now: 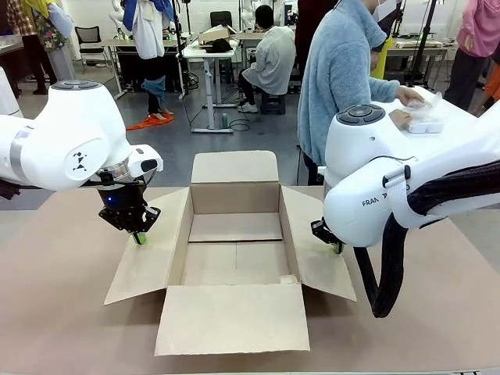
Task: Wrap the clocks to prevent damage.
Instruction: Once the human has placed the objects inside and stepped back, release both hands from the side flaps of the Package Box.
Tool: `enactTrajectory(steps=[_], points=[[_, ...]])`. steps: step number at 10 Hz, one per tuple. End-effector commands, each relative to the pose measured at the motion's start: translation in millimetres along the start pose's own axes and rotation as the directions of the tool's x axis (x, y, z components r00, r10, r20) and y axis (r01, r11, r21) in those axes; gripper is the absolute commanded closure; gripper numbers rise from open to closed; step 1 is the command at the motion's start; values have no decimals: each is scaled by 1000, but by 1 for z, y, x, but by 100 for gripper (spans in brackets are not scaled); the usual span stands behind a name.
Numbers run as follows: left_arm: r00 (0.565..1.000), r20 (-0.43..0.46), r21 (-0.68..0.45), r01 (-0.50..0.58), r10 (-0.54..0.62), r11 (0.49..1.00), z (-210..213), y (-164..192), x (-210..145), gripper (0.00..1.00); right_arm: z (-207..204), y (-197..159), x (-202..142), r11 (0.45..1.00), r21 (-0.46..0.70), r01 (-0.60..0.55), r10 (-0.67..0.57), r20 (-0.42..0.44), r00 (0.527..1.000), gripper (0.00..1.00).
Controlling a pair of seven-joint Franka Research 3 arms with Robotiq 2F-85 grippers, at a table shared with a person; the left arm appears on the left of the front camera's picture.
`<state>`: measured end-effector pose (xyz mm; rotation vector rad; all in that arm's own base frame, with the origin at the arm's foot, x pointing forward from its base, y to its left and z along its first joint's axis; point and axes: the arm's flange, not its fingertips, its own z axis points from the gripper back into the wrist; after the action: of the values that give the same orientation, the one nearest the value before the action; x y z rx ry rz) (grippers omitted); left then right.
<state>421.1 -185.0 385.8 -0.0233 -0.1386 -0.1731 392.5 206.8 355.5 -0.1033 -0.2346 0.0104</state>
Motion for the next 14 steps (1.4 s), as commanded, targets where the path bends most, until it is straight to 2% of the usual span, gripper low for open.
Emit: enactTrajectory(steps=[1,14], points=[[1000,2,9,5,-5,1000,0,2,0,99,-3,1,-1,1000,-4,-3,3,-8,1000,99],[1000,2,9,5,-5,1000,0,2,0,99,-3,1,-1,1000,-4,-3,3,-8,1000,99]])
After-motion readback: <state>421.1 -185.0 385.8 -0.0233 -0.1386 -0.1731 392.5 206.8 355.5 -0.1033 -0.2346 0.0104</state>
